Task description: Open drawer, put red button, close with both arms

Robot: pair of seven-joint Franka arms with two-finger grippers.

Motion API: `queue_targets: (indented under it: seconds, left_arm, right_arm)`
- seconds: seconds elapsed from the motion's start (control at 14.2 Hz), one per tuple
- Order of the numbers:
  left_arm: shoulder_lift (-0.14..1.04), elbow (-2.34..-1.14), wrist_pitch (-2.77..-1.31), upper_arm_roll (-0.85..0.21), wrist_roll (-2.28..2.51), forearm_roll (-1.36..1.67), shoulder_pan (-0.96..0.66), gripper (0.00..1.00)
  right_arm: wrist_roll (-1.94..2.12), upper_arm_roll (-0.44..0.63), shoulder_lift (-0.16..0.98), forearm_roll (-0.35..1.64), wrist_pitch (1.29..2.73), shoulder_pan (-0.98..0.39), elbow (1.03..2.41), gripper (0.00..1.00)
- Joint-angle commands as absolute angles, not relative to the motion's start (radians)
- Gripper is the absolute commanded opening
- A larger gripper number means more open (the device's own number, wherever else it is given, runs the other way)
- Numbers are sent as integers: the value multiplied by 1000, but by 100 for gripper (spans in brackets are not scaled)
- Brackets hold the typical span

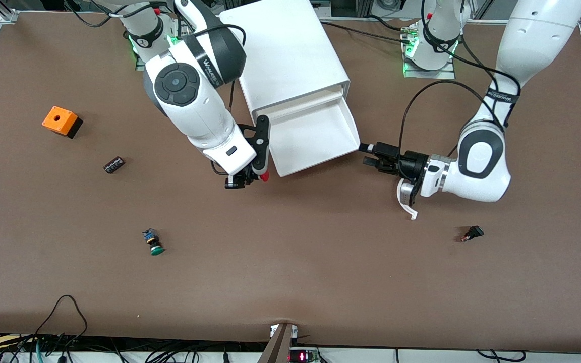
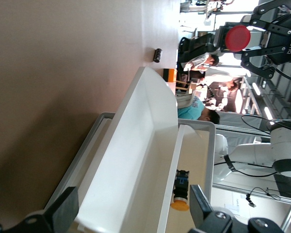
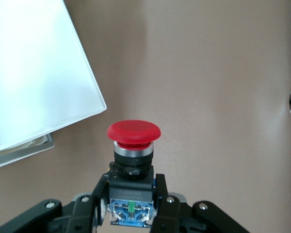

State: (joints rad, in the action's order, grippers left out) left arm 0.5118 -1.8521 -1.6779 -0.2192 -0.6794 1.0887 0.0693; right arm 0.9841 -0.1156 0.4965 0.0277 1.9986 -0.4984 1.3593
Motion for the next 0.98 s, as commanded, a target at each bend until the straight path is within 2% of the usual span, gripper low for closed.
queue_targets:
  seconds: [0.0,0.21,0.91]
  left_arm:
    - [482,-1867,-1667,-224,-649,1032,100,100]
    - [446,-1875,-1670,-218,-562,1028,103,100]
    - [374,-1850,-1717,-225,-149,696,97,100]
  right_arm:
    - [1060,-106,512,23,2010,-534,1335,23]
    - [1075,-106,521,21,2010,-587,1335,23]
    - [1100,-78,604,-51,2026,-782,1333,23]
